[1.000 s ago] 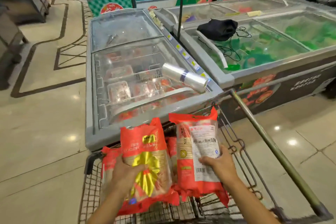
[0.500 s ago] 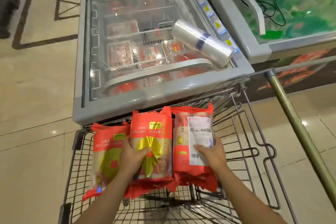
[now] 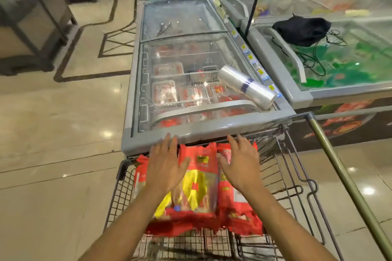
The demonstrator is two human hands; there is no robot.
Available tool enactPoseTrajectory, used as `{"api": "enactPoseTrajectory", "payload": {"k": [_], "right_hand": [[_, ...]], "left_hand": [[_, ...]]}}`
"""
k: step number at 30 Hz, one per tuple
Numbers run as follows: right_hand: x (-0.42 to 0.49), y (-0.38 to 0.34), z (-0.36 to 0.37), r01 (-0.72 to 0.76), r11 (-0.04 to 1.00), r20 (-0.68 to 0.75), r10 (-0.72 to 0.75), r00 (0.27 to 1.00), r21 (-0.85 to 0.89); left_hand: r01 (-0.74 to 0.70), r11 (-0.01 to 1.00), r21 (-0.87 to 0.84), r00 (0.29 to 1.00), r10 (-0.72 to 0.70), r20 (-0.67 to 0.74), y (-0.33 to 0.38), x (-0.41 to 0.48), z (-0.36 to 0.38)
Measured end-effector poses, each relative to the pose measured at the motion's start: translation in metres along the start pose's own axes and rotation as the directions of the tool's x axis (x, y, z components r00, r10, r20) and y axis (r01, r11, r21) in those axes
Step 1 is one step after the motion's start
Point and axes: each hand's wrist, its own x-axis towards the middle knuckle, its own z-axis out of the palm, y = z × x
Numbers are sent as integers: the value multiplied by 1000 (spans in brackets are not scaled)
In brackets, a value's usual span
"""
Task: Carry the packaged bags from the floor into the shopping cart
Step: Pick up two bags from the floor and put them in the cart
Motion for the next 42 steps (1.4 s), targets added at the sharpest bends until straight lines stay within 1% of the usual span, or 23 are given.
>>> {"api": "enactPoseTrajectory", "payload": {"k": [1, 2, 3, 4, 5, 8, 10, 11, 13, 14, 16, 18, 20, 23, 26, 29, 33, 37, 39, 42], "right_hand": [[-9, -24, -13, 64, 997, -26, -65, 998, -37], [-9, -31, -18, 82, 995, -28, -84, 996, -63], [-28, -67, -31, 174, 981, -26, -177, 984, -89], [-43, -93, -39, 236, 965, -8, -238, 971, -111], [-51, -109, -43, 252, 960, 0, -254, 967, -119], [-85, -173, -51, 388, 913, -36, -395, 918, -126], [-109, -213, -49, 476, 868, -1, -481, 877, -139], [-121, -234, -47, 520, 844, 21, -522, 853, -134], [-150, -276, -43, 616, 783, -17, -619, 785, -87], [-165, -298, -40, 653, 753, 2, -655, 756, -79], [-196, -338, -31, 737, 672, 96, -731, 676, -73], [-229, -377, -23, 808, 588, 122, -799, 589, -42], [-268, -415, -12, 874, 485, 122, -867, 483, -8], [-333, -464, 2, 949, 311, 167, -939, 301, 38], [-399, -500, 12, 988, 123, 201, -974, 102, 93], [-462, -520, 17, 985, -62, 219, -971, -97, 162], [-538, -524, 13, 916, -298, 212, -909, -358, 268], [-602, -505, 7, 789, -496, 182, -793, -582, 362], [-629, -488, 3, 715, -579, 162, -721, -673, 393], [-661, -460, -3, 606, -656, 118, -629, -768, 449]], "left_hand": [[-7, 1000, 21, 1000, 8, -29, -7, -11, -23], [-13, 999, 30, 999, 14, -33, -3, -10, -30], [-5, 999, 43, 993, 10, -118, -21, -31, -57], [10, 998, 67, 985, 2, -170, -33, -50, -82], [16, 996, 85, 981, 1, -192, -40, -59, -95], [93, 988, 120, 964, -60, -258, -79, -104, -141], [153, 978, 143, 952, -107, -288, -106, -138, -170], [193, 969, 153, 939, -137, -316, -120, -156, -182], [298, 942, 157, 908, -229, -351, -150, -196, -207], [352, 924, 147, 883, -276, -381, -165, -216, -217], [458, 880, 128, 825, -367, -429, -196, -260, -234], [560, 823, 99, 756, -458, -469, -224, -309, -247], [660, 748, 66, 677, -555, -484, -250, -362, -258], [784, 621, 23, 540, -662, -520, -273, -446, -272], [885, 465, -19, 379, -745, -549, -279, -524, -282], [953, 291, -89, 195, -809, -554, -271, -596, -280], [989, 8, -148, -75, -835, -545, -231, -672, -272], [956, -219, -197, -292, -793, -535, -174, -721, -261], [920, -328, -216, -393, -757, -522, -142, -739, -251], [855, -457, -244, -516, -707, -483, -94, -757, -236]]}}
